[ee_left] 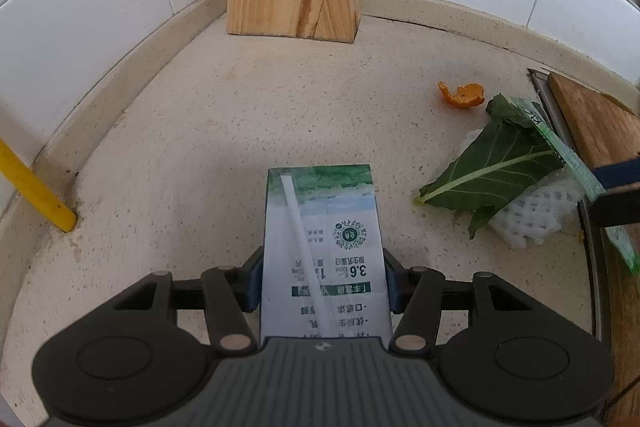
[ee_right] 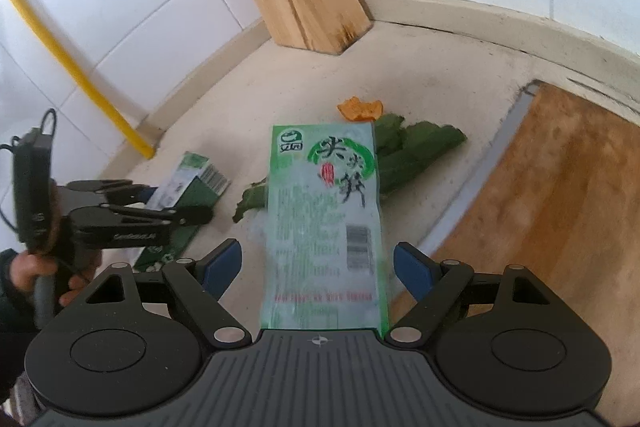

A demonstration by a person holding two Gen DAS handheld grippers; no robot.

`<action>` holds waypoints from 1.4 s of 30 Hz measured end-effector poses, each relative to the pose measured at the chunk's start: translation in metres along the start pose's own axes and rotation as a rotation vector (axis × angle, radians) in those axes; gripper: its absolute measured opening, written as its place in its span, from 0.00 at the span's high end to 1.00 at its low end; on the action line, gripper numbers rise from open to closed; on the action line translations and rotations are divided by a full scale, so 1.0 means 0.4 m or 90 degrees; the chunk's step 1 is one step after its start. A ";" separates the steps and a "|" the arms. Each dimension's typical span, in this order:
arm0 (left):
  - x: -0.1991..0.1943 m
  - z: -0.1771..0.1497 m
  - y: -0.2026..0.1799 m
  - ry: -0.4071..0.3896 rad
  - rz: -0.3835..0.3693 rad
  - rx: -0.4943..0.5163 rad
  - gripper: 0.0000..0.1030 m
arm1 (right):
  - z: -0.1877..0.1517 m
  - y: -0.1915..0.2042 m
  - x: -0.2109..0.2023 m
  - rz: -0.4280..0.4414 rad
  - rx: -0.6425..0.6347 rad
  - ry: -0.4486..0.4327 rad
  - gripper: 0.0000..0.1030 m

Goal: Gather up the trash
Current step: 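Lift the green snack bag with the right tool while the left holds the milk carton, then carry the milk carton and snack bag with both tools over the black bin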

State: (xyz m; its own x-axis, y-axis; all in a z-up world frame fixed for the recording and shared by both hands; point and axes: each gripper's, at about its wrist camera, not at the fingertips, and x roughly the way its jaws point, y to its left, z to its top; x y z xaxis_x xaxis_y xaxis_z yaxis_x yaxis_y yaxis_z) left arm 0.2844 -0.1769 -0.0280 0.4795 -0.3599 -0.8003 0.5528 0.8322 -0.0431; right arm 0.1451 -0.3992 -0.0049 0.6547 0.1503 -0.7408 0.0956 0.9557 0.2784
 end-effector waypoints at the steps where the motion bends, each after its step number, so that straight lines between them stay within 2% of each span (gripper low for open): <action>1: 0.001 0.000 0.001 -0.001 0.000 0.001 0.51 | 0.007 0.001 0.011 -0.005 -0.004 0.005 0.14; 4: 0.003 -0.001 0.003 -0.007 -0.001 0.001 0.51 | 0.020 0.009 0.044 -0.021 -0.029 0.026 0.15; 5: 0.002 -0.003 0.003 -0.010 -0.001 0.000 0.51 | 0.021 0.010 0.055 -0.030 -0.035 0.033 0.20; 6: 0.001 -0.004 0.003 -0.013 0.000 -0.001 0.52 | 0.022 0.006 0.063 -0.032 -0.033 0.041 0.29; 7: -0.001 -0.006 0.003 -0.016 -0.001 -0.001 0.54 | 0.021 0.002 0.069 -0.028 -0.027 0.052 0.30; 9: -0.003 -0.008 0.001 -0.017 0.003 -0.001 0.54 | 0.012 0.002 0.068 -0.029 -0.019 0.058 0.51; 10: -0.005 -0.008 0.000 -0.017 0.004 -0.001 0.54 | 0.007 0.005 0.063 -0.033 -0.020 0.059 0.54; 12: -0.009 -0.010 -0.002 -0.018 0.004 0.000 0.54 | -0.004 0.008 0.044 -0.026 -0.012 0.052 0.71; 15: -0.023 -0.011 -0.003 -0.024 0.001 -0.006 0.54 | -0.011 0.015 0.007 -0.014 0.002 0.029 0.77; 24: -0.090 -0.027 0.001 -0.057 0.003 -0.023 0.54 | -0.006 0.044 -0.075 0.019 0.030 -0.038 0.79; 42: -0.215 -0.100 0.009 -0.084 0.022 -0.040 0.54 | -0.032 0.188 -0.025 0.041 0.012 -0.029 0.79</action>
State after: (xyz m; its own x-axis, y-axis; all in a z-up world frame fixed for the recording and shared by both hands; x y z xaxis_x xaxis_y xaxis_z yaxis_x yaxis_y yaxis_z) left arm 0.2180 -0.1261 0.0168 0.5847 -0.3797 -0.7169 0.4932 0.8680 -0.0574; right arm 0.1362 -0.3257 0.0157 0.6938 0.1985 -0.6922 0.0660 0.9397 0.3357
